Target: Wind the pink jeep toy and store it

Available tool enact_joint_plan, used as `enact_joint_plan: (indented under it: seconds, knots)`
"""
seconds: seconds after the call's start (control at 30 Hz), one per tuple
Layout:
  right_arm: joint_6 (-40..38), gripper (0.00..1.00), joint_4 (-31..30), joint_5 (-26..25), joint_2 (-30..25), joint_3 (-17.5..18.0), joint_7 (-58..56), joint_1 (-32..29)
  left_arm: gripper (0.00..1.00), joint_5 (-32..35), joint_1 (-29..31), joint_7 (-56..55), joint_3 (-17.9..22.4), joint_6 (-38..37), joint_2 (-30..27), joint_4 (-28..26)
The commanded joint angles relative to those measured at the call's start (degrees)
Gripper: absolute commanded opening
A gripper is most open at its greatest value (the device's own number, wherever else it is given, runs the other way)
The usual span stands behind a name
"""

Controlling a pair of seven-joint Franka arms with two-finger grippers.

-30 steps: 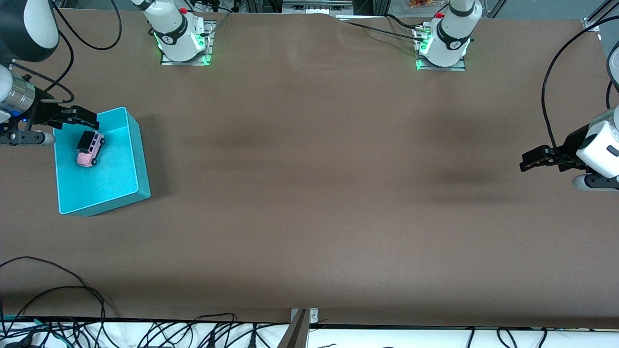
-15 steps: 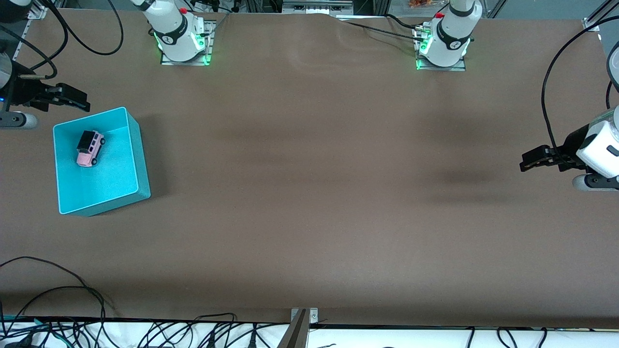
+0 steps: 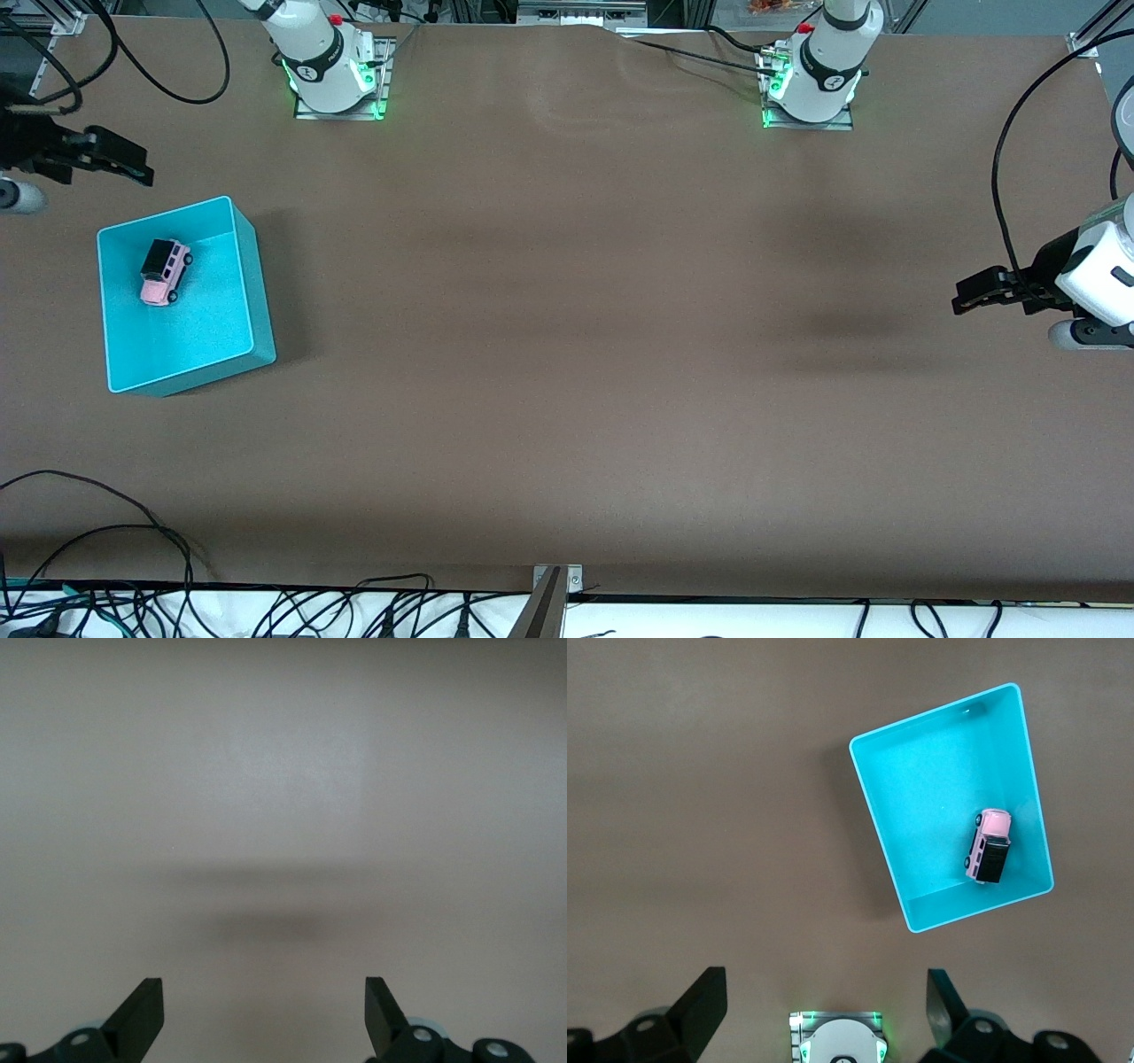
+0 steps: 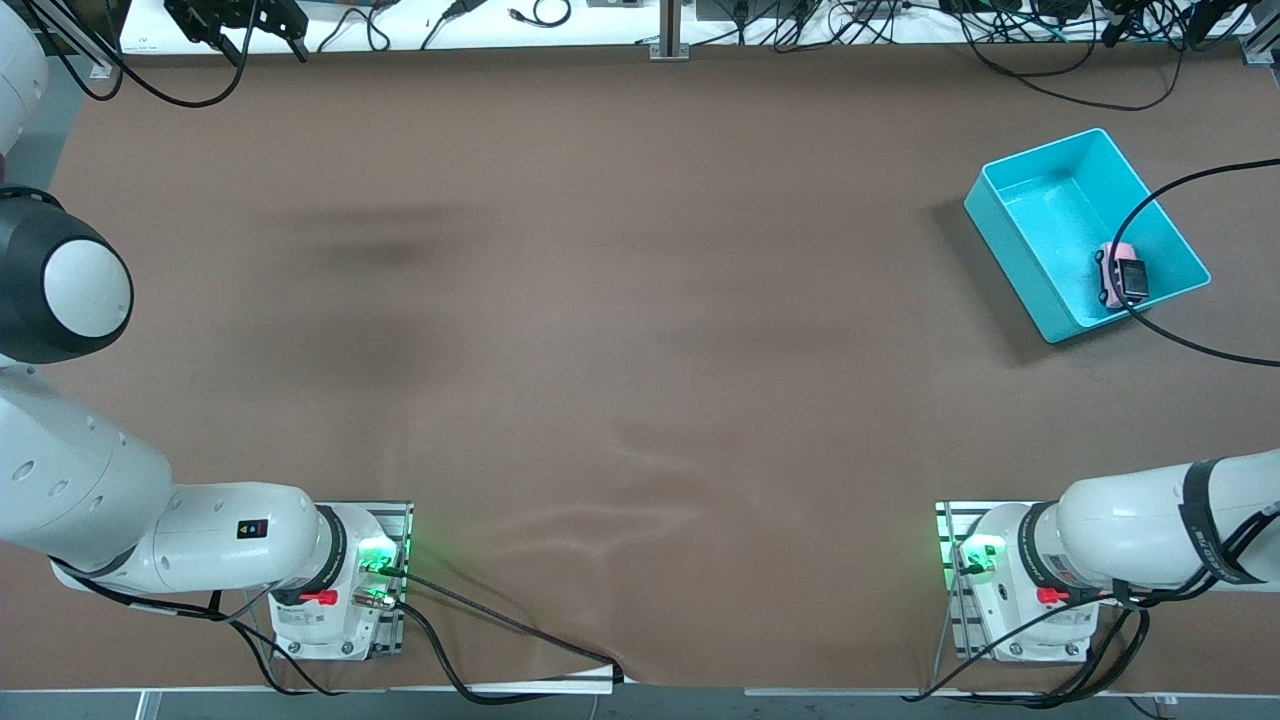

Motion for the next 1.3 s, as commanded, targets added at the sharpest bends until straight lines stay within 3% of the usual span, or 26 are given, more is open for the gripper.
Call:
enact_joint_plan:
  seconds: [0.0,0.13,0.27,0.43,0.7,1.27]
  knots:
    - [-1.67,1.00,2.20,1.51,0.99,-2.52,-2.65,0.17,1.00,1.17,-0.20,-0.68,-0.16,-0.14,-1.16,-1.10]
    - [-1.50,1.00,2.20,4.49,0.81,-6.03,-3.09,0.52,1.00,1.17,-0.20,-0.68,-0.16,-0.23,-1.16,-1.10]
    - [-1.23,1.00,2.20,4.76,0.81,-6.92,-3.18,0.52,1.00,1.17,-0.20,-0.68,-0.16,-0.14,-1.16,-1.10]
    - [-0.79,1.00,1.59,4.76,0.37,-6.93,-3.71,0.61,1.00,1.17,-0.20,-0.68,-0.16,-0.23,-1.16,-1.10]
    - [6.85,1.00,-7.81,4.76,-3.15,-6.93,-4.58,0.52,1.00,1.17,-0.20,-0.68,-0.16,-0.23,-1.25,-1.10]
    - [6.33,1.00,-6.77,4.76,-1.83,-7.37,-5.64,0.17,1.00,1.17,-0.20,-0.68,-0.16,-0.23,-1.16,-1.10]
